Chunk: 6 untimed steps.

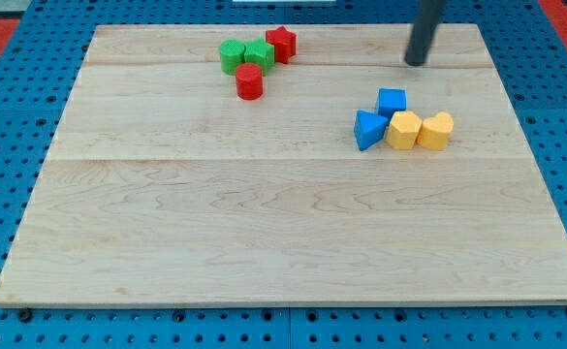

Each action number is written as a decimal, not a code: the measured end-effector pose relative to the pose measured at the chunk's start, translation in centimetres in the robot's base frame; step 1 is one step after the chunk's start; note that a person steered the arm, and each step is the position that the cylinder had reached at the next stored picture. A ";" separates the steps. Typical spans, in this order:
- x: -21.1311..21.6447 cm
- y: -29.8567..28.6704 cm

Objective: Drag the blue blocks to the bottom center

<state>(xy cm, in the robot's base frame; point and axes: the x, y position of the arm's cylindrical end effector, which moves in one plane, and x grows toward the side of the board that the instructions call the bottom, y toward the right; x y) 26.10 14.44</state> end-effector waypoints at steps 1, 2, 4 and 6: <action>2.0 -6.9; 6.1 -2.9; 8.2 0.1; 17.3 -8.5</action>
